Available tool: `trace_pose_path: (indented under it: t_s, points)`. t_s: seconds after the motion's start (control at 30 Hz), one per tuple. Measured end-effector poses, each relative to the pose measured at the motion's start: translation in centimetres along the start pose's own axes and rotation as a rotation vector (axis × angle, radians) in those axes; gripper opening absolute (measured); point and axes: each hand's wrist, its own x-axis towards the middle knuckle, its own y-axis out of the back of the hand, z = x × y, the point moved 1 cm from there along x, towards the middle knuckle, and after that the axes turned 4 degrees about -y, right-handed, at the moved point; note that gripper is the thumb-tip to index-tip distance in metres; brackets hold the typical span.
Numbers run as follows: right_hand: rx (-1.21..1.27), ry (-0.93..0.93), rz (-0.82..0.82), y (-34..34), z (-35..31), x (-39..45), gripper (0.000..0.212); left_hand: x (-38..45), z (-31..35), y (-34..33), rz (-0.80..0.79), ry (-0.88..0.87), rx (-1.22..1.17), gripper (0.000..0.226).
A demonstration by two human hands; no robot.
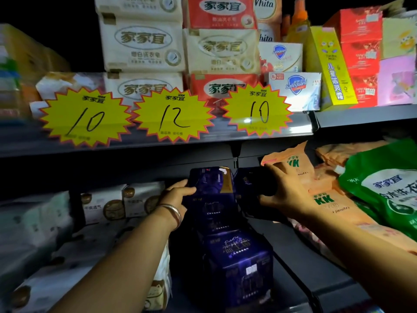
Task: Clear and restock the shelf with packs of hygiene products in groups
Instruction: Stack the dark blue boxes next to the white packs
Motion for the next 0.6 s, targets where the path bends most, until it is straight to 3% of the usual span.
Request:
trace_pose_path:
  t_s: [0.07,0.13,0.47,0.6]
  points:
    - [-0.041,0.034,-0.018,-0.4,0.4,-0.3,0.088,-0.6,0.5,-0.3,-0.037,-0.033,-0.001,0.041]
    - [-0.062,0.048,0.008,-0.7,0.7,-0.7,0.09,-0.9,0.6,-0.2,-0.057,-0.044,0.023,0.04]
    - [-0.123,0.12,0.084,-0.2,0.5,-1.7,0.087,-3.1,0.8,-1.4,-0.117,0.023,0.025,0.109]
    - [-0.119,0.125,0.111,0.4,0.2,-1.7,0.08,-3.6,1.0,-1.4,-0.154,0.011,0.09,0.078]
